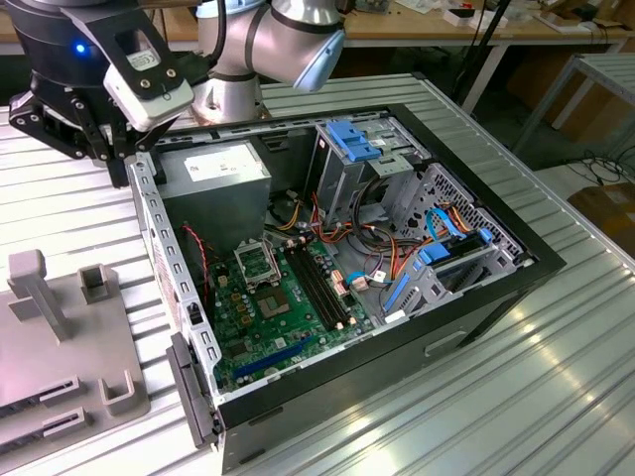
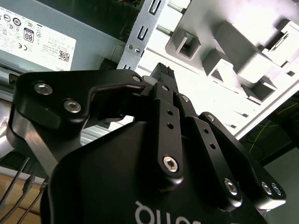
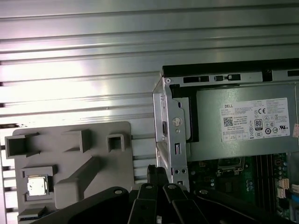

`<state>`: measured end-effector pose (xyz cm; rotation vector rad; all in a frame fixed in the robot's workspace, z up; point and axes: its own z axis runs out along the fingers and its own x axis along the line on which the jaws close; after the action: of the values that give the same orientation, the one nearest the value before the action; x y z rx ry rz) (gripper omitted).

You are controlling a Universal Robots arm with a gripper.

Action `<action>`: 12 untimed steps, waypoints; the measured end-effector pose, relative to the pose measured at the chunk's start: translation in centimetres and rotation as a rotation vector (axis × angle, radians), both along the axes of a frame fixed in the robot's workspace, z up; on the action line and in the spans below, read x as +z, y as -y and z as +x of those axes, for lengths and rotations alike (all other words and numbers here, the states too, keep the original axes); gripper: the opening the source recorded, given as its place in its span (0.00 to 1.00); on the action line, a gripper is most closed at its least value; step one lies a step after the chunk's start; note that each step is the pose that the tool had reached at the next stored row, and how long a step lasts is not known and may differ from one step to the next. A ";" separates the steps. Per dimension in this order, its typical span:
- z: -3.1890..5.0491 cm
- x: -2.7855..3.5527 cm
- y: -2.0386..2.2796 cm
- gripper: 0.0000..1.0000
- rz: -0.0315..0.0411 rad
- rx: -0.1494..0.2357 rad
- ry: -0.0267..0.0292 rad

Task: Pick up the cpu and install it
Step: 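Reach for the cpu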

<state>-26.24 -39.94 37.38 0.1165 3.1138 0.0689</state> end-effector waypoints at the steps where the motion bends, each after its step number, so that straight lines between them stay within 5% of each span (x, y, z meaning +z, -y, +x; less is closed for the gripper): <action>1: -0.09 -0.01 0.00 0.11 0.0000 0.000 0.0000; 12: -1.10 -0.13 0.00 0.11 0.0000 0.000 0.0000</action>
<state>-27.34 -39.94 37.25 0.1166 3.1138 0.0689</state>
